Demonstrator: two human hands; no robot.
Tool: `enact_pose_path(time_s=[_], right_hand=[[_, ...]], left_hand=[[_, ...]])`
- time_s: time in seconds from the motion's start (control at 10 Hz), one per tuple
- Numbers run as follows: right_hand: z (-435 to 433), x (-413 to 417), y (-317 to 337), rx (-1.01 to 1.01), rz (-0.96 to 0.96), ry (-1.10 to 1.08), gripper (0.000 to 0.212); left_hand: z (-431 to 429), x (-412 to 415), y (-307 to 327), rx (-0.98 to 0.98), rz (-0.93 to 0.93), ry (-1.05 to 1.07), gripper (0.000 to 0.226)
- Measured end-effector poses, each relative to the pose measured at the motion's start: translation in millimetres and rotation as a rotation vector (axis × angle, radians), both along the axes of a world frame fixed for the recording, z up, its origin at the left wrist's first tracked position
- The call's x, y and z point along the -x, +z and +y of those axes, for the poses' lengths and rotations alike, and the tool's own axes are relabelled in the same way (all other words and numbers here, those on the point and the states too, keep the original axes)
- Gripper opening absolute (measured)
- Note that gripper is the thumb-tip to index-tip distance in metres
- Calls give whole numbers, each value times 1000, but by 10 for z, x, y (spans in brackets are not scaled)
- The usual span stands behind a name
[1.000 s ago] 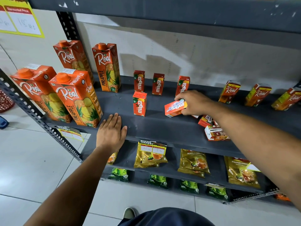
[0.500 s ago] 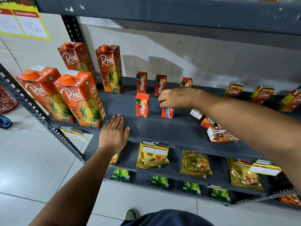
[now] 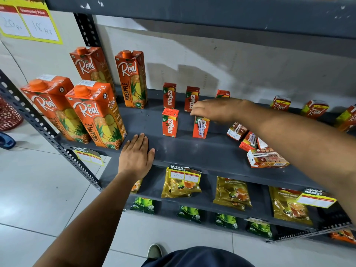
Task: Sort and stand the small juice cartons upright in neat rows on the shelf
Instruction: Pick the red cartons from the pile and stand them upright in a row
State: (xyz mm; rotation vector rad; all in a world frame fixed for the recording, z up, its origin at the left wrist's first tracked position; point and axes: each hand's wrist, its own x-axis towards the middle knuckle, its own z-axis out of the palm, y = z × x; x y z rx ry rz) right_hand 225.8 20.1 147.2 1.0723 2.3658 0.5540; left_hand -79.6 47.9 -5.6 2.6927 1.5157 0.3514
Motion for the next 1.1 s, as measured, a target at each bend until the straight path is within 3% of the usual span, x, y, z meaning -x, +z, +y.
enact_pose_path(time_s=[0.1, 0.2, 0.5, 0.7, 0.9, 1.1], right_hand=[[-51, 53, 117, 112, 118, -194, 54], [-78, 99, 240, 180, 297, -357, 46], [-40, 162, 115, 81, 367, -596, 57], [-32, 153, 121, 182, 432, -598, 72], [20, 99, 145, 163, 432, -617, 42], [20, 145, 116, 140, 457, -673, 40]], left_hand=[[0, 0, 2, 2, 1, 1, 69], [-1, 1, 4, 2, 5, 3, 69], [0, 2, -1, 4, 14, 7, 71], [0, 4, -1, 1, 10, 7, 73], [0, -2, 3, 4, 7, 7, 72], [-3, 5, -2, 8, 4, 5, 70]])
